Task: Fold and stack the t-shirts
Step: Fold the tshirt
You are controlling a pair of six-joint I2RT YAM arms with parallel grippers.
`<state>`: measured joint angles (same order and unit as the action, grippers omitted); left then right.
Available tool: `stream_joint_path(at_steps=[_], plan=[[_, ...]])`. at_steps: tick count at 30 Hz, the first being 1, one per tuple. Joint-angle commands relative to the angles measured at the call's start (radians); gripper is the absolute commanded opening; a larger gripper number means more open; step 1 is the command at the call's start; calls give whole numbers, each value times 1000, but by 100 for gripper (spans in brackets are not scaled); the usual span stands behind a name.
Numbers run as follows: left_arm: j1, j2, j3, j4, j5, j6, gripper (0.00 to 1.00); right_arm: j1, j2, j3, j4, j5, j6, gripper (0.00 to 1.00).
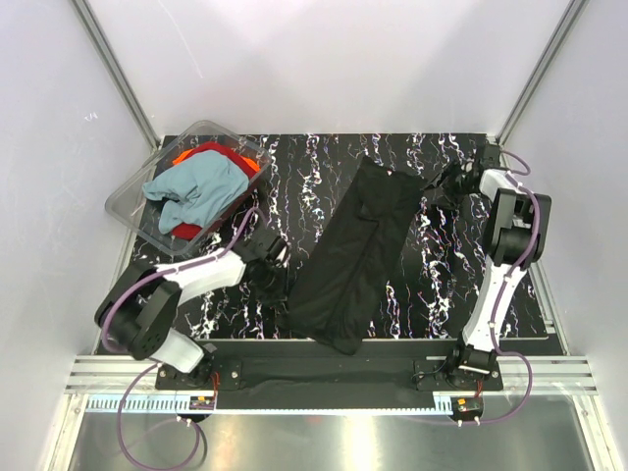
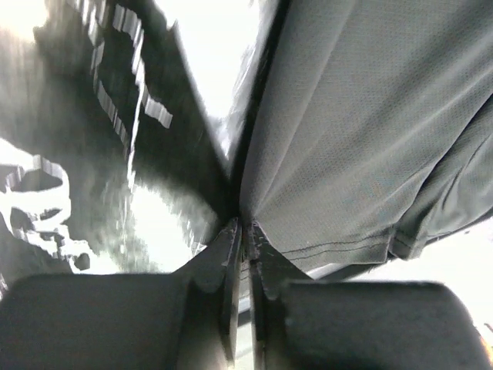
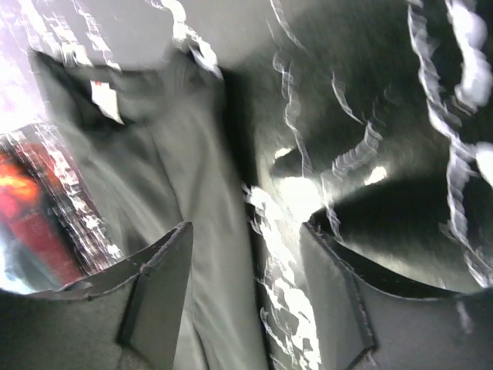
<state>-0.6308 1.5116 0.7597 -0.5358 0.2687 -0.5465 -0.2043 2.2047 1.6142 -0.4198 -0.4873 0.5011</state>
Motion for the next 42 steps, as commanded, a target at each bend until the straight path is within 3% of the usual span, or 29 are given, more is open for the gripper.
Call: stream_joint_path(at_steps=[1,5,9,18,19,21,25,29,30,36,42], plan=[[-6,-62,-37,20,9,-52,18,6,73,95,70,-79,17,64],[-6,-90,-20,13,9,-52,40,8,130,147,127,-116,83,60],[-4,-88,21,-44,-39,-38,48,16,200,200,151,-125,123,50],[28,-60,194,-153,-140,52,49,32,364,421,158,-116,171,19],[36,-54,216,-156,-144,59,50,36,384,488,159,-116,188,18],[66,-39,236,-158,-135,75,50,39,455,565,157,-117,206,6],[109,1,289,-155,-79,99,50,43,599,854,150,-184,283,2],[125,61,309,-129,45,129,52,45,711,1030,150,-212,317,8],[126,73,313,-109,68,128,52,43,710,1036,150,-223,312,18],[132,143,241,83,227,39,52,33,515,756,150,-148,241,60],[119,211,193,142,175,-1,49,19,241,393,147,-74,249,66]])
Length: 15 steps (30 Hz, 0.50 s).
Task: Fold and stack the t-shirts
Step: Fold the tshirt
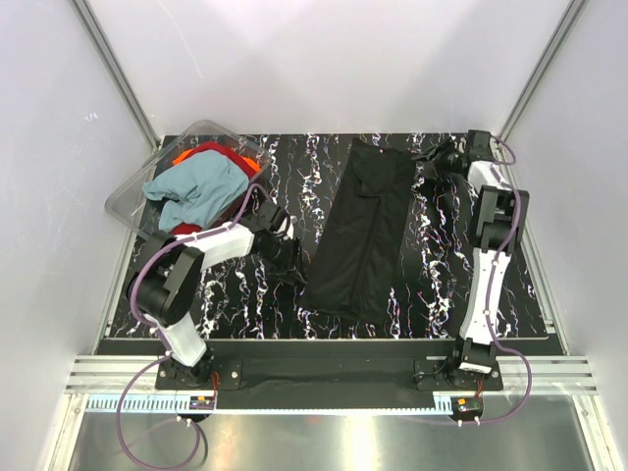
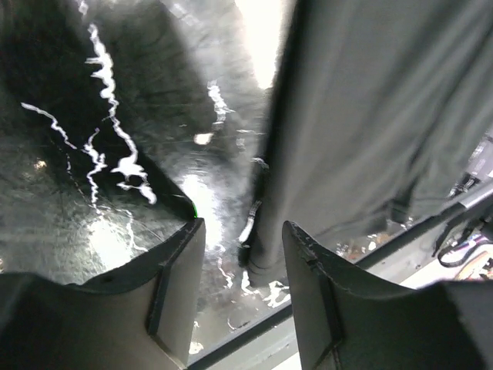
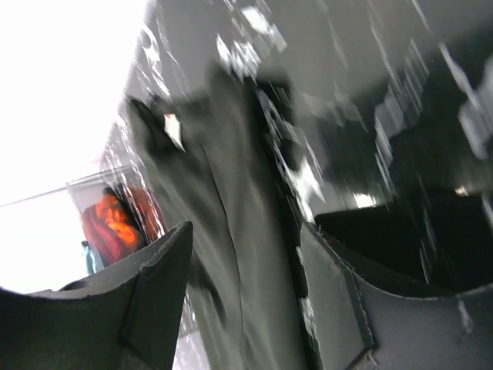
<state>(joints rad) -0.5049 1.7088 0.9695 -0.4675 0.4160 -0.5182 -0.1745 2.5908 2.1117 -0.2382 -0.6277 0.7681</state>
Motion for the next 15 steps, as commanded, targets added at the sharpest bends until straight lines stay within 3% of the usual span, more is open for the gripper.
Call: stream_joint_path(at_steps=[1,7,15], plan=[[-14,15,-29,73,0,-29,49,-11,-181,-202,-36,72,-3,66],[-104,15,-93,107,-42,-62,45,-3,-474,-586,-93,147,-10,66],[-165,-98,-215,153,-94,-97,14,168,-810,-896,-335,367,-122,66]])
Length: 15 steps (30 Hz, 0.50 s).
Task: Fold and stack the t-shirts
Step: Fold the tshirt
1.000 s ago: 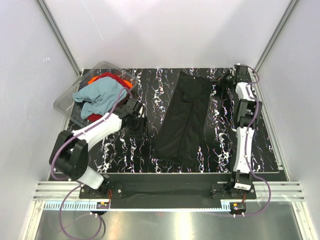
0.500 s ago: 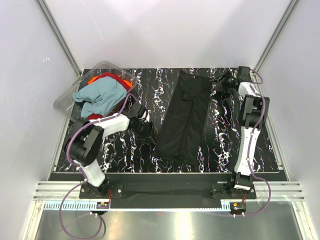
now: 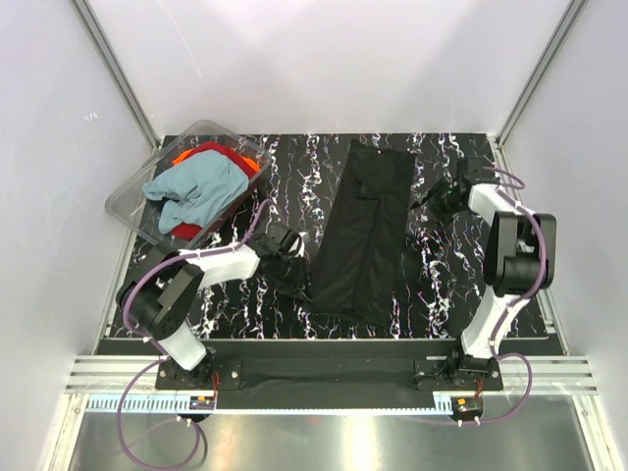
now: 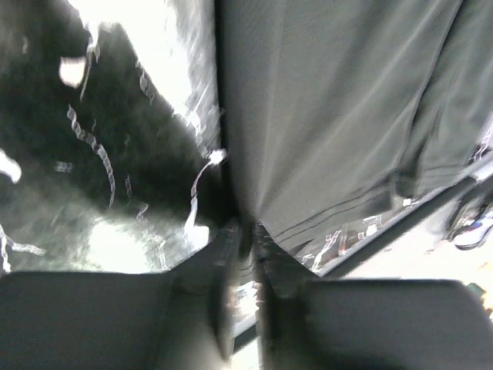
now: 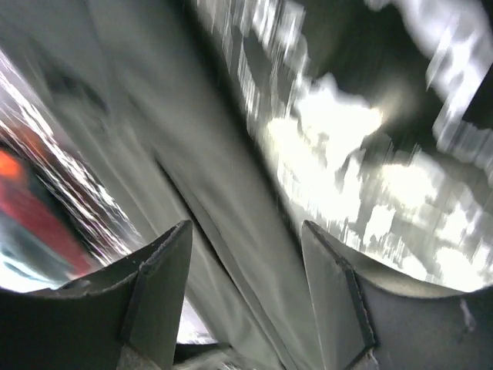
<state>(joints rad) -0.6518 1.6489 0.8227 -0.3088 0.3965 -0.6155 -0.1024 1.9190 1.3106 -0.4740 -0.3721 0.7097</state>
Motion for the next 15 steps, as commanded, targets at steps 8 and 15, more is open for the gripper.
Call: stream_joint_path(at_steps=[8,15], plan=[[-68,-146,-218,98,-80,-121,13,213,-163,-88,-55,113,-115,65],[-114,-247,-289,128,-116,-225,31,271,24,207,-43,193,-159,64]])
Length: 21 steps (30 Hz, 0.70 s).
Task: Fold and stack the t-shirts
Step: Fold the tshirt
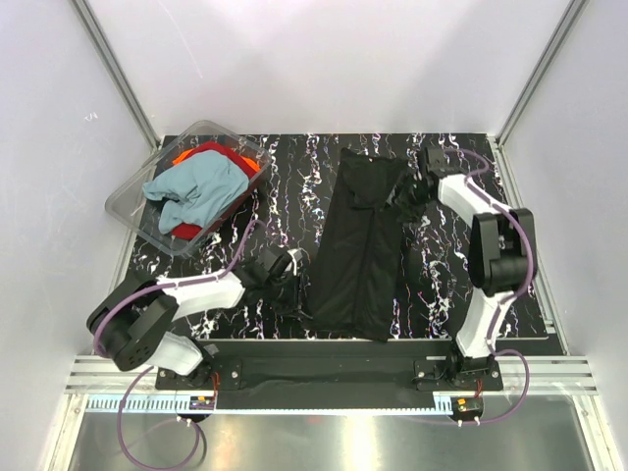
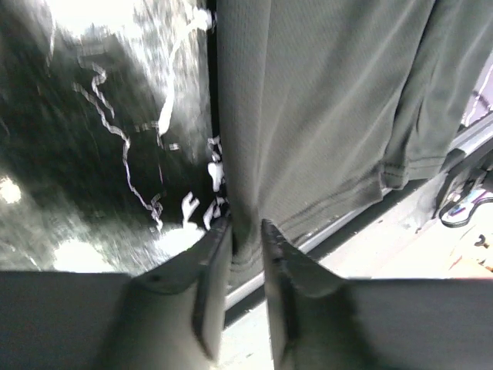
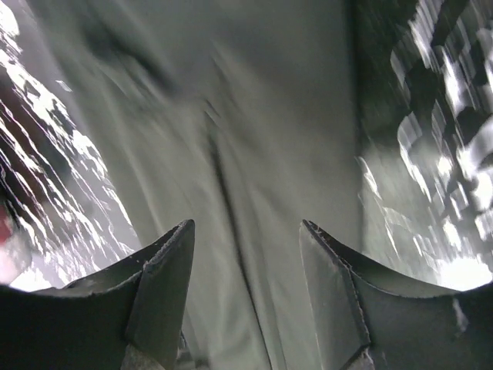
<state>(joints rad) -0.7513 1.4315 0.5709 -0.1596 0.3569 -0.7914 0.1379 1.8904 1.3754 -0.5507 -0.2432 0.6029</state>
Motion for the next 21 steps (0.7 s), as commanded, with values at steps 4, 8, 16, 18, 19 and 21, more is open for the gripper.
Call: stream_joint_path(at_steps=[4,8,16,18,19,21], plan=[[-14,-109,24,-125,-151,-40,46,32,198,276,29,70,-67,60],[-13,-158,148,-297,-228,40,46,34,295,395,15,84,-78,58],[32,-198,313,-377,-315,116,46,75,492,609,-32,91,-138,57],[65,-192,331,-383,-308,145,47,80,522,663,-47,114,-158,57],[82,-186,337,-389,-299,171,47,83,554,681,-63,123,-164,57],[136,-175,342,-402,-264,190,47,85,587,734,-75,133,-170,56]])
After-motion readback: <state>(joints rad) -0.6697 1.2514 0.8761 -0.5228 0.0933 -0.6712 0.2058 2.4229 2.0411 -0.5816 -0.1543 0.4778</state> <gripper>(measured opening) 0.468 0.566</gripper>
